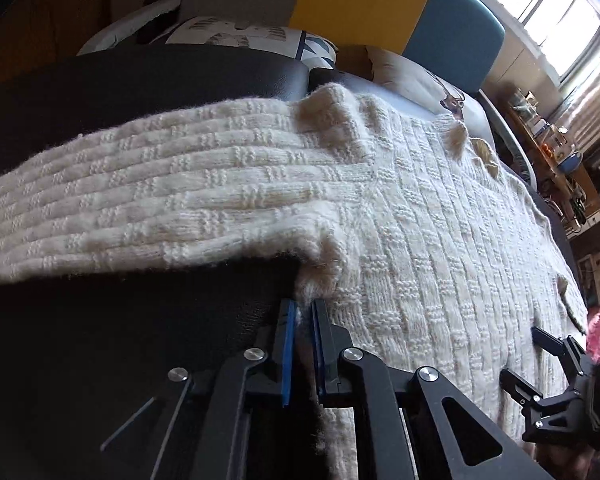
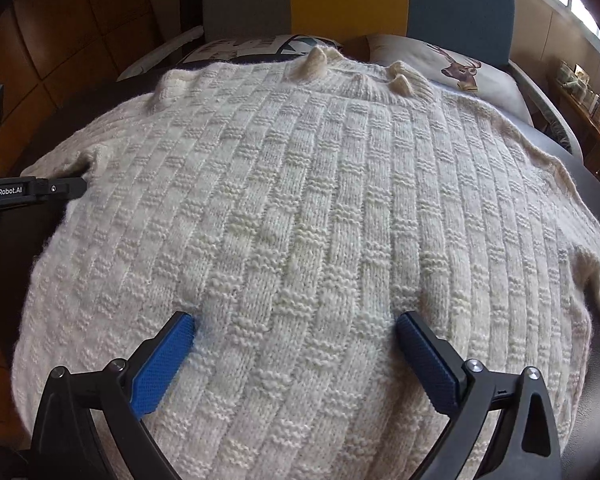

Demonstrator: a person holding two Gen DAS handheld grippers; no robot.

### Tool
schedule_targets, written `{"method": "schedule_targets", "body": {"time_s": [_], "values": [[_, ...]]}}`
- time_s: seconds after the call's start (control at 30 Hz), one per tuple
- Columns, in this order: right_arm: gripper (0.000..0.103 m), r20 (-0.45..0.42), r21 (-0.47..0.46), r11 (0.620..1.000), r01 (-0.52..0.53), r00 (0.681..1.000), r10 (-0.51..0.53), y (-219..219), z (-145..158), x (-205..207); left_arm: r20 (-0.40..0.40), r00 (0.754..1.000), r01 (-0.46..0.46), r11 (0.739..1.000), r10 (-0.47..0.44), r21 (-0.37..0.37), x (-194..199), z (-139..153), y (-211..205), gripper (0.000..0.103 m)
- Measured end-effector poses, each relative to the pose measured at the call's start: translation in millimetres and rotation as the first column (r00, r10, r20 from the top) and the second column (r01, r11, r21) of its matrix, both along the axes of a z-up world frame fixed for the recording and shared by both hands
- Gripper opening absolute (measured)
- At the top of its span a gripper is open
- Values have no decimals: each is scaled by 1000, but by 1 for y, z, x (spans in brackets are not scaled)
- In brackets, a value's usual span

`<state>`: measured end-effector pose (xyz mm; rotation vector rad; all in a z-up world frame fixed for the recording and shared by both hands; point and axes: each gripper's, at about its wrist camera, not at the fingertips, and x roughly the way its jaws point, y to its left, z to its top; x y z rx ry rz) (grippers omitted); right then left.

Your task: Fold clothes

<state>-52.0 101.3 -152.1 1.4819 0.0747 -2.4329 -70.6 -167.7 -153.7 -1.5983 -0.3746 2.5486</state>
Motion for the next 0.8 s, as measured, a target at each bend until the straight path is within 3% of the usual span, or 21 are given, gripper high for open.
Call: {"method": "schedule_targets", "body": {"time_s": [0.07,0.2,0.27,0.33,0.4,0.43,0.53,0.6,0.63,0.7,0.8], "values": [[94,-11,-67,998,12,1000,-13,16,12,5,-39,999,-16,1000,15,-22,8,14,7,10],[94,-22,-189,972,140,989,-147,83,34,19,-142,990,8,999,-13,-36,20,44,36,18],[94,-9,-254,940,227,971,-237,125,42,28,-161,985,59,998,-63,-28,19,47,58,29],[94,15,-326,887,327,940,-341,172,47,42,-160,980,110,993,-115,-40,13,46,83,30],[94,58,-444,783,435,886,-460,228,46,65,-150,976,155,987,-159,-42,3,43,108,30],[94,101,-521,700,488,850,-517,259,42,81,-149,972,176,984,-180,-40,-2,42,119,30],[94,252,-714,363,598,703,-665,350,20,125,-162,953,251,966,-257,-56,-12,47,154,30],[94,334,-753,171,635,593,-732,396,6,148,-164,936,306,950,-311,-58,-17,48,182,31],[94,345,-759,114,641,545,-765,416,2,157,-163,927,333,941,-338,-57,-19,48,196,31],[94,352,-731,63,680,453,-819,448,-1,168,-157,908,384,921,-389,-64,-22,47,225,31],[87,380,-733,-23,680,381,-843,485,-11,166,-159,869,461,883,-469,-83,-26,46,269,32]]}}
